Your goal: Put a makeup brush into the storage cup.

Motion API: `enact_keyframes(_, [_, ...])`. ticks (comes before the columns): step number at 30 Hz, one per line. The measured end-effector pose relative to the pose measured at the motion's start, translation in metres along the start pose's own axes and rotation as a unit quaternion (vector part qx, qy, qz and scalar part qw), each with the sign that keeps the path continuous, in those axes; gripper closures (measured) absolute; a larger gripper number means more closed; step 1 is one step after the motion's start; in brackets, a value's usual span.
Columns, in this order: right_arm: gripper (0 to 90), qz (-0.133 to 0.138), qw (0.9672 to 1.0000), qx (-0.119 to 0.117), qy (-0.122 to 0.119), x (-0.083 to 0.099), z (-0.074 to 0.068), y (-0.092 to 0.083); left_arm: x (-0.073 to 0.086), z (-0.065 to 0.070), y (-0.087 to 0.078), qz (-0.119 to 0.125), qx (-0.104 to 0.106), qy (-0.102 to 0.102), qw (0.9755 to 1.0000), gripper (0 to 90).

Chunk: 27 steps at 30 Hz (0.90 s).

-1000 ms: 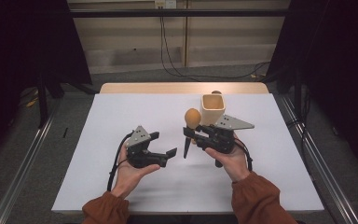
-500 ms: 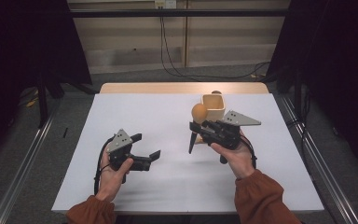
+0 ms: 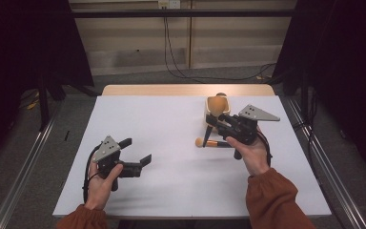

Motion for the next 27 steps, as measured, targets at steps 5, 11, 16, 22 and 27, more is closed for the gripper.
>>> enact_keyframes(5, [67.1,0.004,0.9999,0.012,0.000,-0.009,0.011,-0.005,0.004,-0.009,-0.012,0.022,-0.008,-0.016,0.9996,2.3])
enact_keyframes(11, [67.1,0.004,0.9996,0.026,-0.006,-0.019,0.017,-0.008,0.010,-0.019,-0.027,0.029,-0.041,-0.021,0.9985,1.5])
enact_keyframes(16, [67.1,0.009,0.9993,0.034,-0.015,-0.032,0.021,-0.013,0.025,-0.025,-0.038,0.025,-0.051,-0.025,0.9981,1.4])
enact_keyframes(22, [67.1,0.011,0.9991,0.038,-0.016,-0.044,0.028,-0.013,0.032,-0.027,-0.045,0.029,-0.053,-0.022,0.9979,1.1])
enact_keyframes(27, [67.1,0.019,0.9986,0.042,-0.028,-0.063,0.033,-0.012,0.031,-0.029,-0.045,0.036,-0.059,-0.029,0.9972,1.4])
Point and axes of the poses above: each handheld gripper's, and its own axes: y roughly forward along the jaws, x roughly out of its underside, z roughly to its right, the point moved 10 cm from there along y, roughly forward along the jaws, and after that the axes turned 7 degrees about -z, right-handed, at the moved point
